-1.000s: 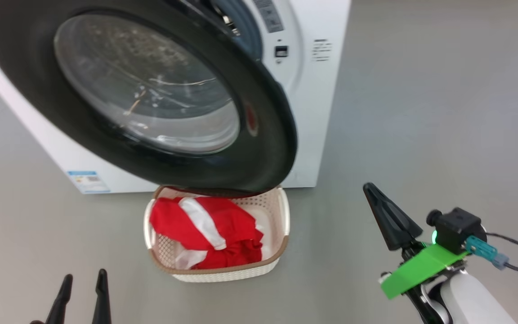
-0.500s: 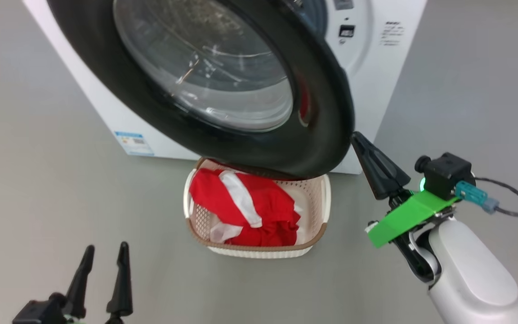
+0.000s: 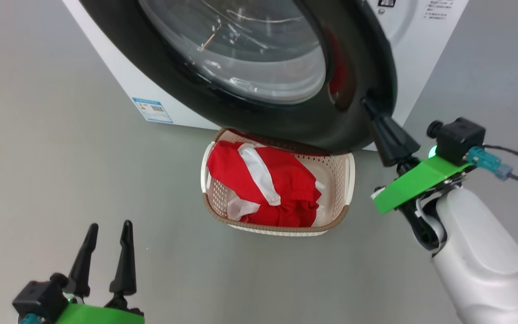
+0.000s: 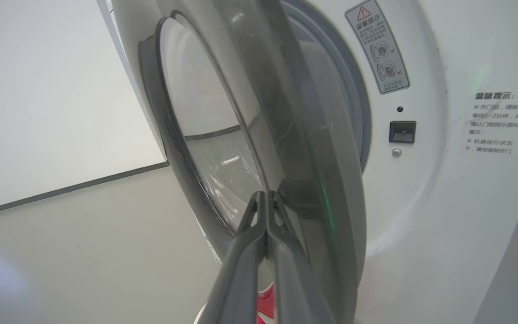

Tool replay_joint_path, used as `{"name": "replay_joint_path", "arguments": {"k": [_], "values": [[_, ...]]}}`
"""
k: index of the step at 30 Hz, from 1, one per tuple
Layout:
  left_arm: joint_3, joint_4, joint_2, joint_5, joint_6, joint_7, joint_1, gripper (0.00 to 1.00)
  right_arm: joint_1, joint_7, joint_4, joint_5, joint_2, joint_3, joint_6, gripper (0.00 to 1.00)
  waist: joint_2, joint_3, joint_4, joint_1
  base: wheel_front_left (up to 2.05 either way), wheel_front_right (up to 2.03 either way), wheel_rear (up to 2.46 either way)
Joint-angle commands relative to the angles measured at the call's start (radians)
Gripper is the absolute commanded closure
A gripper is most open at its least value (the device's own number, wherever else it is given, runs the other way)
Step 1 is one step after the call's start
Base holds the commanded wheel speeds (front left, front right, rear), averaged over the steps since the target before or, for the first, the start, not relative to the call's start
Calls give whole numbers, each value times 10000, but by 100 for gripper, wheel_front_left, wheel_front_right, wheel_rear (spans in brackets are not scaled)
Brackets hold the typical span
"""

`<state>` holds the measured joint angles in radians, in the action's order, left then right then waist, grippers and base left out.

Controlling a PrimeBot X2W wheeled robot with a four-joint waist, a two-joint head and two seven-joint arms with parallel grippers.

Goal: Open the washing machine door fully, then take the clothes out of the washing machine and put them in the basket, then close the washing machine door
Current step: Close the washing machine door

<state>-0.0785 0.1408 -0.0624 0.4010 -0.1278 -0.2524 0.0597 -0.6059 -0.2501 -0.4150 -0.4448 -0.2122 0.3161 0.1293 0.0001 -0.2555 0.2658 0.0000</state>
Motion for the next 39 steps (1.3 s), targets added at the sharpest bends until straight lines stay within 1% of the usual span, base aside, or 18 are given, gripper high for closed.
{"name": "replay_joint_path", "arguments": {"k": [1,15,31,36,39], "values": [[309,-251,-137,79,-29,-93,392,0,-270,-117,210,-162,116,-36,14,100,-1,-129,38,0,0,0,0],[170,-470,-24,317,-29,-93,1127,0,-1836,-117,-62,119,-125,-658,14,100,-1,-1184,265,0,0,0,0],[-223,-643,60,447,-29,-93,1620,0,-3390,-117,-653,274,-500,-1246,14,100,-1,-1860,821,0,0,0,0],[-278,-677,72,448,-29,-93,1673,0,-3666,-117,-590,407,-474,-1678,14,100,-1,-1956,914,0,0,0,0],[-314,-707,77,447,-29,-93,1683,0,-3776,-117,-569,453,-464,-1771,14,100,-1,-1996,947,0,0,0,0]]}}
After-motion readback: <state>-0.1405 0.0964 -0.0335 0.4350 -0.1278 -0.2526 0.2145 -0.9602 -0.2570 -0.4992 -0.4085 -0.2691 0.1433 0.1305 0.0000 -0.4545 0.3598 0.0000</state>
